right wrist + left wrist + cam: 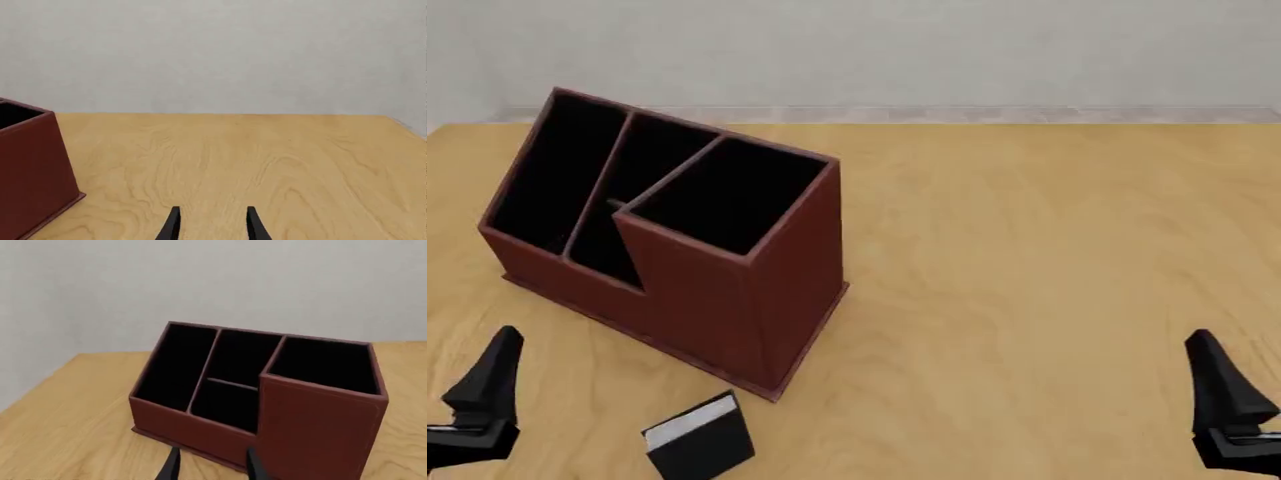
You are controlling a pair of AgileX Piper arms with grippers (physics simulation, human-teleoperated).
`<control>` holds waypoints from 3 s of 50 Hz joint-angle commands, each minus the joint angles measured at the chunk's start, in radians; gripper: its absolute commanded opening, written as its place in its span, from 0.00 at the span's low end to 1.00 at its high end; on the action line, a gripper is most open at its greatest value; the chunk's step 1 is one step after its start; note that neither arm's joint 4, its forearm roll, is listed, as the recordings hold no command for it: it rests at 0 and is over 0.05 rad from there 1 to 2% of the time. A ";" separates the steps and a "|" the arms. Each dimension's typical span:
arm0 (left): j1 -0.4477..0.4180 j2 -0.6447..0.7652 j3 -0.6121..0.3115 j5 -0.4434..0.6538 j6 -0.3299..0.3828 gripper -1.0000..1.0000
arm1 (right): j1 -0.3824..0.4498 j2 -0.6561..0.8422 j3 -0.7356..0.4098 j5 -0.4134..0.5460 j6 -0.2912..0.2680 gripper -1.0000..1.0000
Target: Pick up the book and place it in the left compartment of the caddy.
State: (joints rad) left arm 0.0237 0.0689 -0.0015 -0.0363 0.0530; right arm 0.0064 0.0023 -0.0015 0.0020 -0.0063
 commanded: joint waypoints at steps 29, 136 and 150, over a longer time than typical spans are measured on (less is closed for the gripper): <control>-0.073 0.141 -0.198 0.032 -0.007 1.00 | -0.023 -0.001 -0.003 0.003 0.029 1.00; -0.784 0.744 -0.663 0.604 0.088 1.00 | 0.019 0.098 0.001 -0.048 -0.004 1.00; -0.781 0.742 -0.610 0.598 0.068 1.00 | 0.030 0.110 0.001 -0.054 -0.014 1.00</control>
State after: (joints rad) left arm -0.7575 0.8080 -0.6472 0.5686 0.1356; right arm 0.0306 0.1089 -0.0006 -0.0519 -0.0138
